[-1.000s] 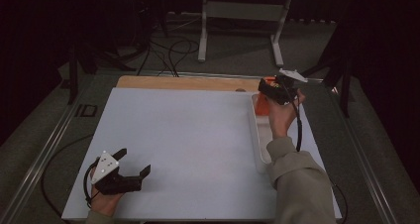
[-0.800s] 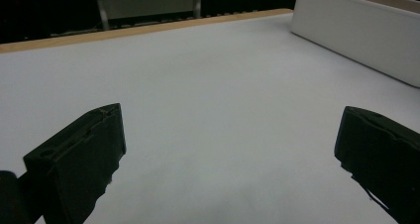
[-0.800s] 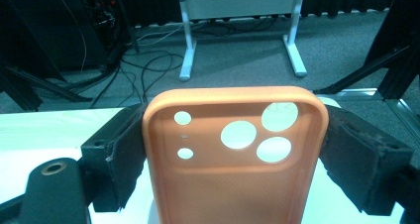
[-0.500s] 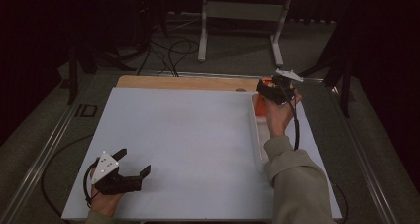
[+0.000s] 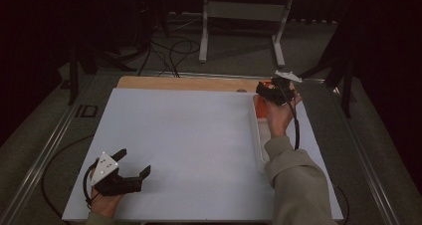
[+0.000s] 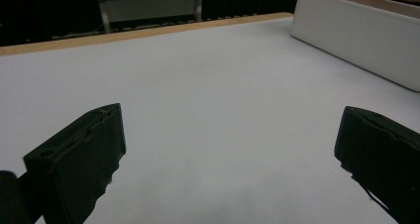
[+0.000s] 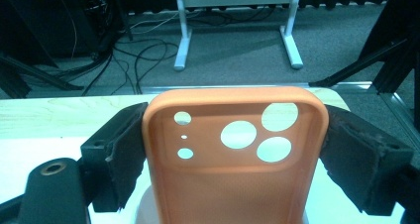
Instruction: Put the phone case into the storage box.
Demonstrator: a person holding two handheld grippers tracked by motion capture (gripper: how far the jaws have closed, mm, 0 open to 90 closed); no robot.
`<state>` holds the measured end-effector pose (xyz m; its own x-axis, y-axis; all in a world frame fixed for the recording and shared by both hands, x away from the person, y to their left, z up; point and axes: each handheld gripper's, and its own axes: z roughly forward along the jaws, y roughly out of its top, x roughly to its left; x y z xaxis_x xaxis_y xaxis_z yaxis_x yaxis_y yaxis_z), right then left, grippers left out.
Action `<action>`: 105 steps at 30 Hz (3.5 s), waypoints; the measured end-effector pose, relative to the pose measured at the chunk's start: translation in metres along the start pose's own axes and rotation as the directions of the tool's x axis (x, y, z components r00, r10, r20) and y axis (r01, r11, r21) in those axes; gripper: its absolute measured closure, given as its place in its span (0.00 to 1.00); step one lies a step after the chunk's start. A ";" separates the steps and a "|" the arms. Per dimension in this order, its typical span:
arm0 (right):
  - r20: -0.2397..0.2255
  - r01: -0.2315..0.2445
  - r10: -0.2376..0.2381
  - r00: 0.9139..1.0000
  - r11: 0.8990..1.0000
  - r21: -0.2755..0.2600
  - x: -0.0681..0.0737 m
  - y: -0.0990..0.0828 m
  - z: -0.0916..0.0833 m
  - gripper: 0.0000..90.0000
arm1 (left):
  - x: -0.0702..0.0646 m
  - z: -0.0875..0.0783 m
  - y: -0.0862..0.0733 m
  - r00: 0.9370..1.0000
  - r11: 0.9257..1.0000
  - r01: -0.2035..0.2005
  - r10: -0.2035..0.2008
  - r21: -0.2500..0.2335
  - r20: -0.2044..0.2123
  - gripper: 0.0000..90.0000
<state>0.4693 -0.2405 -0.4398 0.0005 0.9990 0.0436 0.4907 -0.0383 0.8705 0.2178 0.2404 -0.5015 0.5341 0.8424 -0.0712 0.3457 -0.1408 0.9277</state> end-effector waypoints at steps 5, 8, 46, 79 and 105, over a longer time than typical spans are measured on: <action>-0.004 -0.004 0.004 1.000 1.000 0.005 0.001 -0.002 0.003 0.18 | 0.000 0.000 0.000 1.000 1.000 0.001 -0.001 -0.001 0.000 0.00; -0.006 0.000 0.000 1.000 1.000 0.007 0.003 -0.002 0.004 0.18 | 0.000 0.000 0.000 1.000 1.000 0.001 -0.001 -0.003 0.000 0.00; 0.003 0.018 -0.018 1.000 0.999 0.038 0.002 -0.010 0.014 0.17 | 0.001 -0.002 0.000 1.000 1.000 0.005 -0.005 -0.006 0.001 0.00; -0.008 0.031 -0.031 0.999 1.000 0.002 -0.003 -0.006 0.009 0.10 | 0.000 -0.003 0.000 1.000 1.000 0.007 -0.007 -0.009 -0.005 0.00; -0.084 0.058 -0.055 0.995 0.998 0.031 -0.002 -0.013 -0.012 0.10 | -0.001 0.000 0.000 1.000 1.000 -0.006 0.006 0.002 -0.003 0.00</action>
<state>0.4527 -0.2425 -0.4452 -0.0996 0.9944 0.0363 0.5169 0.0206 0.8558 0.2171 0.2391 -0.5013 0.5337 0.8432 -0.0645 0.3438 -0.1467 0.9275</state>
